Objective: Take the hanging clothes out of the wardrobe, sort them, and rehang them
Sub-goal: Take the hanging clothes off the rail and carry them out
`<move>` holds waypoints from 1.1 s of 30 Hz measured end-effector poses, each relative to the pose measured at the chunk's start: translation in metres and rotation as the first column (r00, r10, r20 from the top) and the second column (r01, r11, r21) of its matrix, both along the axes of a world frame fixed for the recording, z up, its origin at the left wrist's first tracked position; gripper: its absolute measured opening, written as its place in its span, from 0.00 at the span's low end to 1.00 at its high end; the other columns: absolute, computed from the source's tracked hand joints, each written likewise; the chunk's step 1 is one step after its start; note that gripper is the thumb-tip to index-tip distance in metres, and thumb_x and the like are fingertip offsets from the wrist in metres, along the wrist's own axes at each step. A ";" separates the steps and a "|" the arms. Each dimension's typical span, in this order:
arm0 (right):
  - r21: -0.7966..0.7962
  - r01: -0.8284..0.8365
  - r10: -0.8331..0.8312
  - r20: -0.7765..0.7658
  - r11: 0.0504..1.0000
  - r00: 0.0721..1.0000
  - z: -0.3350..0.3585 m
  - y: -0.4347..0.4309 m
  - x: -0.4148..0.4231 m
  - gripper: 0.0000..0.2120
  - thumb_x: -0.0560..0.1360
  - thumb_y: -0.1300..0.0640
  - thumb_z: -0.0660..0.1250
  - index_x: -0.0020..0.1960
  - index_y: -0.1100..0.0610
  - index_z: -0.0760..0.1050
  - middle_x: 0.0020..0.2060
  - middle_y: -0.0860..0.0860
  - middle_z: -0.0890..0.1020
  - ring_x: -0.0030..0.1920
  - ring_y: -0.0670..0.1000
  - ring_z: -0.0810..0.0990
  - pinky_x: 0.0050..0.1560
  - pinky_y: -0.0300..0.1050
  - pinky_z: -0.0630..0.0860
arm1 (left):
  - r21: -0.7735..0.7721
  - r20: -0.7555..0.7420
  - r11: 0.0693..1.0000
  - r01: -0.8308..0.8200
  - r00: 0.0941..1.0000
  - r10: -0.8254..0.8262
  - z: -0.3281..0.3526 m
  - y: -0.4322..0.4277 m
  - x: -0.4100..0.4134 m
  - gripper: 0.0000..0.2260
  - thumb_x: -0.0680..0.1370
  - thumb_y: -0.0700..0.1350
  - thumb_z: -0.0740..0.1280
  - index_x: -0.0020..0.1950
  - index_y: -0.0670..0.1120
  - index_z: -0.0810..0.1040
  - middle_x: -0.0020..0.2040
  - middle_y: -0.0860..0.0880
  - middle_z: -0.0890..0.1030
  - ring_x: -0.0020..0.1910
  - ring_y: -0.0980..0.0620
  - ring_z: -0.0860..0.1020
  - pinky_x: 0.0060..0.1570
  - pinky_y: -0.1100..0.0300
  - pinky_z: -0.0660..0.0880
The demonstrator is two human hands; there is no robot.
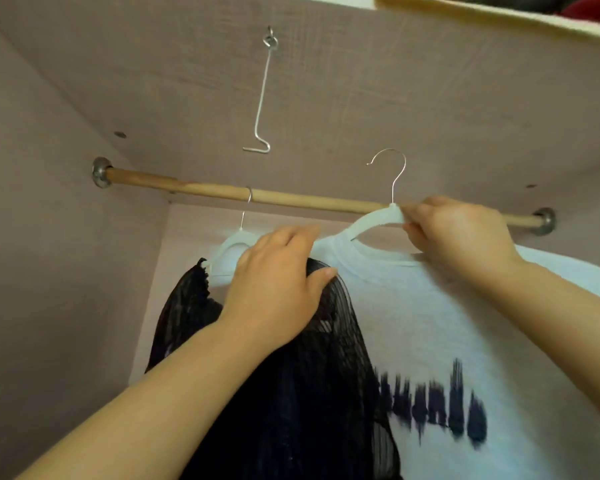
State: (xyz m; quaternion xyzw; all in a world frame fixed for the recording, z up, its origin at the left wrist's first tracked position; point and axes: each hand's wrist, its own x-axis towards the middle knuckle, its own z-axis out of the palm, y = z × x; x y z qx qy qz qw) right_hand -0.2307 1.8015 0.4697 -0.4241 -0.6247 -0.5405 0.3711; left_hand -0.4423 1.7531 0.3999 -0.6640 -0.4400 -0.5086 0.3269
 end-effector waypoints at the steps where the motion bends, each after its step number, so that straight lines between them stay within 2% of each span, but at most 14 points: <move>1: 0.033 -0.029 0.029 0.015 0.999 0.999 -0.007 -0.011 0.009 0.12 0.78 0.53 0.59 0.59 0.51 0.74 0.43 0.53 0.78 0.42 0.59 0.79 0.29 0.42 0.62 | 0.005 -0.005 1.000 0.026 1.000 -0.026 0.000 -0.002 0.010 0.26 0.79 0.55 0.59 0.75 0.52 0.57 0.73 0.53 0.63 0.71 0.53 0.59 0.68 0.57 0.57; 3: 0.105 -0.064 0.061 0.035 0.992 0.998 -0.019 -0.031 0.028 0.09 0.74 0.56 0.66 0.54 0.54 0.78 0.34 0.55 0.77 0.31 0.59 0.79 0.27 0.37 0.59 | 0.010 -0.006 0.996 0.087 0.996 -0.087 -0.001 -0.007 0.030 0.26 0.79 0.55 0.60 0.75 0.52 0.57 0.73 0.53 0.63 0.71 0.52 0.59 0.69 0.57 0.57; 5: 0.171 -0.082 0.076 0.041 0.982 0.996 -0.028 -0.050 0.046 0.11 0.70 0.59 0.70 0.52 0.56 0.80 0.31 0.56 0.77 0.25 0.58 0.78 0.27 0.36 0.63 | 0.007 -0.011 0.991 0.130 0.991 -0.130 -0.004 -0.013 0.048 0.26 0.79 0.55 0.59 0.76 0.53 0.56 0.73 0.54 0.62 0.71 0.53 0.59 0.69 0.57 0.56; 9: 0.170 -0.058 0.051 0.044 0.984 0.998 -0.043 -0.098 0.075 0.12 0.72 0.57 0.69 0.55 0.56 0.79 0.36 0.56 0.80 0.29 0.59 0.80 0.25 0.44 0.72 | -0.034 -0.026 0.981 0.189 0.981 -0.190 -0.015 -0.030 0.077 0.27 0.79 0.56 0.57 0.76 0.54 0.53 0.73 0.55 0.62 0.71 0.53 0.58 0.68 0.58 0.53; 12: 0.183 -0.010 0.000 0.056 0.983 0.998 -0.057 -0.145 0.089 0.12 0.73 0.56 0.70 0.56 0.55 0.79 0.39 0.56 0.81 0.31 0.60 0.80 0.24 0.45 0.73 | -0.108 -0.037 0.972 0.210 0.976 -0.215 -0.033 -0.047 0.095 0.26 0.79 0.57 0.56 0.76 0.56 0.52 0.73 0.56 0.62 0.71 0.53 0.58 0.71 0.56 0.49; 14: 0.191 0.018 -0.029 0.059 0.981 0.998 -0.071 -0.178 0.095 0.11 0.75 0.55 0.68 0.57 0.53 0.79 0.40 0.55 0.82 0.32 0.59 0.81 0.24 0.45 0.74 | -0.142 -0.021 0.951 0.275 0.960 -0.281 -0.050 -0.062 0.104 0.26 0.79 0.58 0.56 0.75 0.57 0.53 0.70 0.55 0.65 0.70 0.53 0.61 0.70 0.55 0.47; 17: 0.190 0.078 -0.088 0.046 0.979 0.995 -0.097 -0.227 0.104 0.12 0.75 0.52 0.63 0.56 0.53 0.79 0.40 0.53 0.83 0.31 0.57 0.81 0.23 0.42 0.72 | -0.047 -0.038 0.896 0.442 0.895 -0.444 -0.076 -0.084 0.114 0.27 0.73 0.60 0.59 0.71 0.53 0.68 0.55 0.49 0.77 0.57 0.52 0.70 0.63 0.55 0.56; 19: 0.151 0.111 -0.115 0.024 0.982 0.993 -0.116 -0.257 0.108 0.14 0.75 0.51 0.60 0.56 0.53 0.80 0.41 0.52 0.83 0.30 0.57 0.81 0.24 0.41 0.71 | 0.033 -0.064 0.864 0.502 0.864 -0.499 -0.093 -0.099 0.121 0.26 0.71 0.59 0.59 0.66 0.49 0.75 0.45 0.49 0.78 0.46 0.54 0.69 0.52 0.58 0.59; 20: 0.130 0.129 -0.131 0.010 0.983 0.991 -0.125 -0.273 0.110 0.15 0.76 0.50 0.59 0.56 0.53 0.80 0.41 0.51 0.83 0.31 0.56 0.81 0.24 0.40 0.70 | 0.043 -0.064 0.846 0.531 0.847 -0.528 -0.102 -0.109 0.126 0.26 0.70 0.59 0.59 0.64 0.49 0.76 0.43 0.49 0.78 0.44 0.54 0.68 0.48 0.58 0.59; 22: 0.095 0.164 -0.164 -0.014 0.982 0.986 -0.143 -0.305 0.117 0.16 0.76 0.49 0.58 0.56 0.52 0.80 0.41 0.51 0.83 0.31 0.56 0.82 0.24 0.40 0.70 | 0.027 -0.057 0.807 0.590 0.807 -0.588 -0.118 -0.133 0.136 0.25 0.70 0.59 0.59 0.64 0.52 0.74 0.42 0.49 0.77 0.43 0.54 0.68 0.44 0.58 0.59; 25: 0.052 0.215 -0.212 -0.045 0.975 0.976 -0.167 -0.358 0.127 0.17 0.76 0.48 0.57 0.57 0.52 0.80 0.42 0.51 0.83 0.31 0.56 0.82 0.21 0.44 0.73 | -0.005 -0.068 0.736 0.677 0.734 -0.676 -0.136 -0.171 0.153 0.24 0.70 0.60 0.59 0.64 0.56 0.67 0.42 0.50 0.77 0.44 0.54 0.69 0.44 0.59 0.59; 28: 0.039 0.282 -0.279 -0.067 0.959 0.958 -0.184 -0.417 0.137 0.17 0.75 0.49 0.58 0.57 0.53 0.80 0.43 0.50 0.83 0.31 0.55 0.82 0.21 0.43 0.73 | -0.025 -0.094 0.665 0.747 0.660 -0.745 -0.148 -0.210 0.173 0.25 0.71 0.63 0.57 0.66 0.57 0.66 0.43 0.50 0.77 0.44 0.54 0.70 0.44 0.59 0.59; 30: 0.034 0.327 -0.323 -0.083 0.944 0.943 -0.192 -0.459 0.142 0.17 0.75 0.49 0.59 0.57 0.53 0.80 0.43 0.50 0.83 0.32 0.55 0.82 0.21 0.43 0.74 | -0.018 -0.116 0.624 0.782 0.618 -0.778 -0.154 -0.240 0.188 0.25 0.73 0.67 0.52 0.66 0.57 0.66 0.42 0.51 0.76 0.44 0.54 0.70 0.43 0.58 0.59; 33: 0.018 0.421 -0.418 -0.096 0.907 0.903 -0.203 -0.527 0.151 0.16 0.75 0.49 0.59 0.57 0.53 0.80 0.44 0.49 0.83 0.32 0.55 0.81 0.22 0.42 0.73 | -0.011 -0.137 0.538 0.843 0.531 -0.836 -0.160 -0.292 0.214 0.25 0.75 0.67 0.49 0.66 0.56 0.67 0.42 0.50 0.76 0.44 0.54 0.70 0.42 0.57 0.59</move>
